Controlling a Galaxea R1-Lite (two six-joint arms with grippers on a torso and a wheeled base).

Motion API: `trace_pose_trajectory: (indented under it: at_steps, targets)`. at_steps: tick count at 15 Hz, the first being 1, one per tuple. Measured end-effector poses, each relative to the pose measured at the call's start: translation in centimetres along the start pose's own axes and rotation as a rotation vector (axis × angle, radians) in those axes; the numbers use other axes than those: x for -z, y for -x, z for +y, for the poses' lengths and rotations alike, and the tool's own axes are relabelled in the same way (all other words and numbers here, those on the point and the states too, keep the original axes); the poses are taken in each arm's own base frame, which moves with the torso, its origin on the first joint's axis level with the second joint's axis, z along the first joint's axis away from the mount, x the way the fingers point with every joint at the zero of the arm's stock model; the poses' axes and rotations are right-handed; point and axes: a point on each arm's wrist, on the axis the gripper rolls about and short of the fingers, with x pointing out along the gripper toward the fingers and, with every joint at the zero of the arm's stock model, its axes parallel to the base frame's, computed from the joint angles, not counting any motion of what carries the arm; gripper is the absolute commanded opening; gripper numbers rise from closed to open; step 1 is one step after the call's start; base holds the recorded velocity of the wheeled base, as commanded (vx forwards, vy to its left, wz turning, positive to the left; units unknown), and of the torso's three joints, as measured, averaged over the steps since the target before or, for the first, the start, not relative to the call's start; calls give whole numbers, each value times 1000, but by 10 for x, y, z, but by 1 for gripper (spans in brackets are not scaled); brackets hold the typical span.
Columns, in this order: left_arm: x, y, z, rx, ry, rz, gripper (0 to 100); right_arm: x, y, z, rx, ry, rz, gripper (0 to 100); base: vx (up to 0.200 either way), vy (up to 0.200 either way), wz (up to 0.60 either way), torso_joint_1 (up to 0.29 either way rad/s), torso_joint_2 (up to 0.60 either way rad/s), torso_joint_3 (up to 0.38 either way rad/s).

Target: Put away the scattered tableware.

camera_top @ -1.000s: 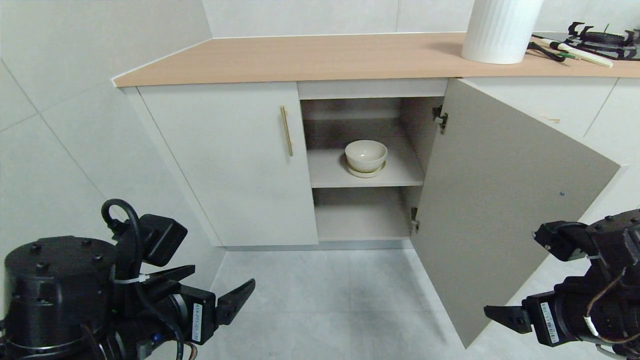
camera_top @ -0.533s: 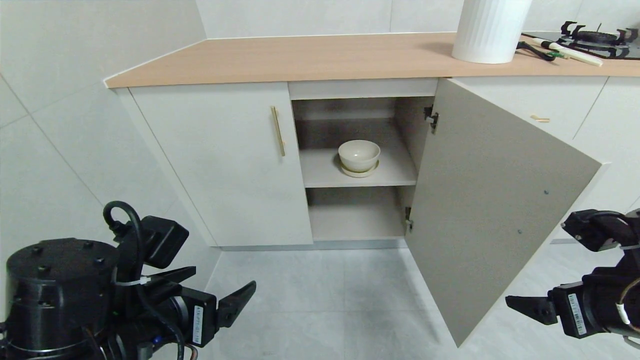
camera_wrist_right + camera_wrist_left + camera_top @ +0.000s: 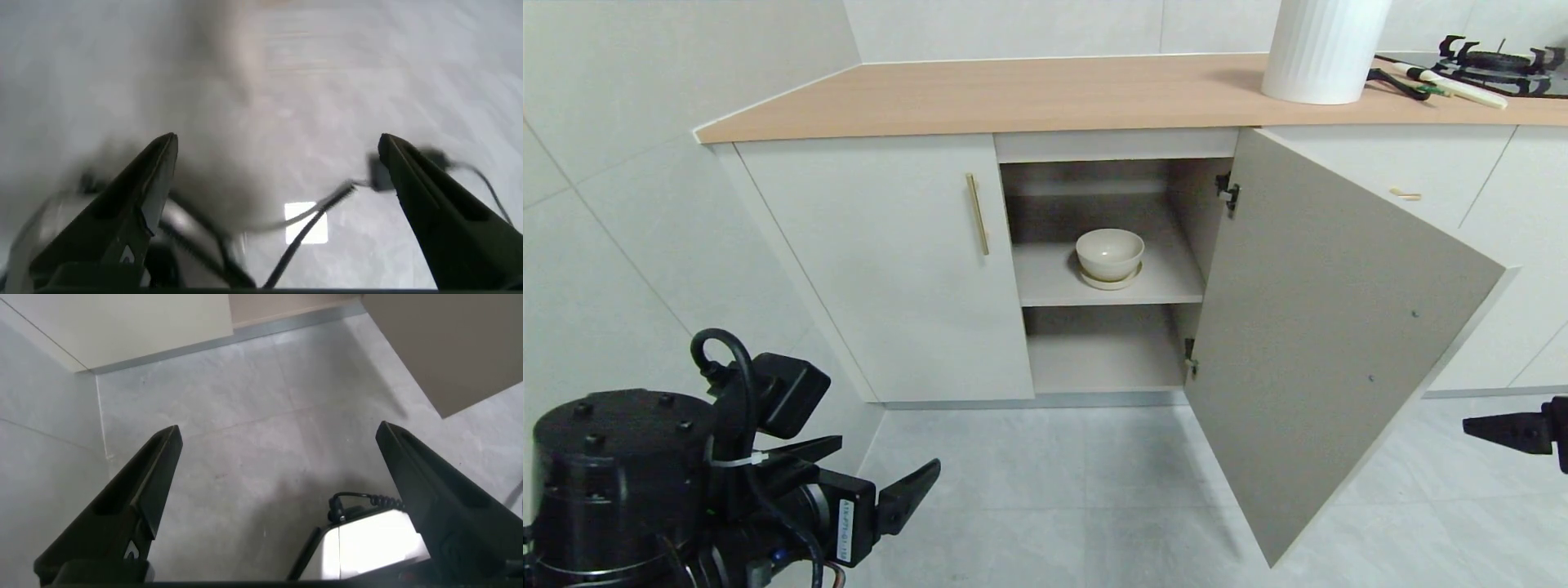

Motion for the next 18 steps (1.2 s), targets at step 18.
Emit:
trace_pose_trajectory:
  at_steps: [18]
  targets:
    - [-2, 0, 0, 1, 8, -8, 100, -35, -105, 28, -129, -362, -73, 100, 0, 0, 0, 0, 0, 0]
